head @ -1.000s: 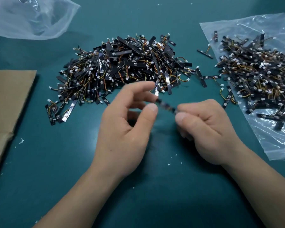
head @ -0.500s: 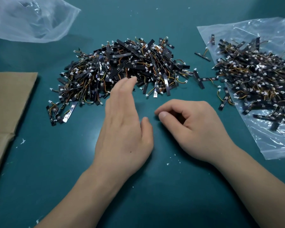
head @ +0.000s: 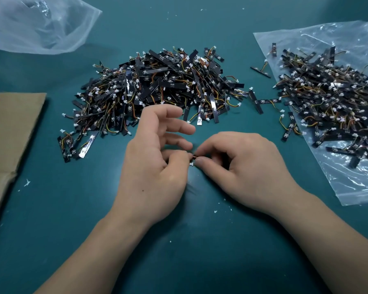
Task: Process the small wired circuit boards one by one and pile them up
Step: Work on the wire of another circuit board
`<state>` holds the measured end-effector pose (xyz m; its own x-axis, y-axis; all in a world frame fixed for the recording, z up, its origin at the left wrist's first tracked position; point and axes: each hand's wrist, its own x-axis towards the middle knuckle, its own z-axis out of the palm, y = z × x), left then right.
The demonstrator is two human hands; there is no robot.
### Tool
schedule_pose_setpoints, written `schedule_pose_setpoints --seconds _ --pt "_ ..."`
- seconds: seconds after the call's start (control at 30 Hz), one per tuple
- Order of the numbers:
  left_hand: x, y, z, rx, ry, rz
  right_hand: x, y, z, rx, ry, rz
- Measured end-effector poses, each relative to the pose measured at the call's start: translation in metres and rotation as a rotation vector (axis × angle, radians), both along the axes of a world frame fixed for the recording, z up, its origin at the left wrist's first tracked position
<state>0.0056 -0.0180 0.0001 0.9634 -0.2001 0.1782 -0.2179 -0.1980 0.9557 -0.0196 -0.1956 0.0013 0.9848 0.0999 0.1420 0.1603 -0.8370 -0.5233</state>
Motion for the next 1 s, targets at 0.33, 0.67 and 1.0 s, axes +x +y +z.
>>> schedule_pose_setpoints --seconds 0.33,0.67,1.0 --pt "0.0017 -0.0023 -0.0021 0.442 -0.179 -0.040 0.0002 -0.0014 -0.0019 -0.009 -0.002 0.001" --pt "0.0018 0.0004 -0.0023 0.191 -0.121 0.011 0.0002 -0.0051 -0.0003 0.272 -0.013 -0.002" --pt "0.0021 -0.0010 0.0008 0.109 -0.028 0.035 0.0027 -0.0078 -0.0038 0.292 -0.011 -0.002"
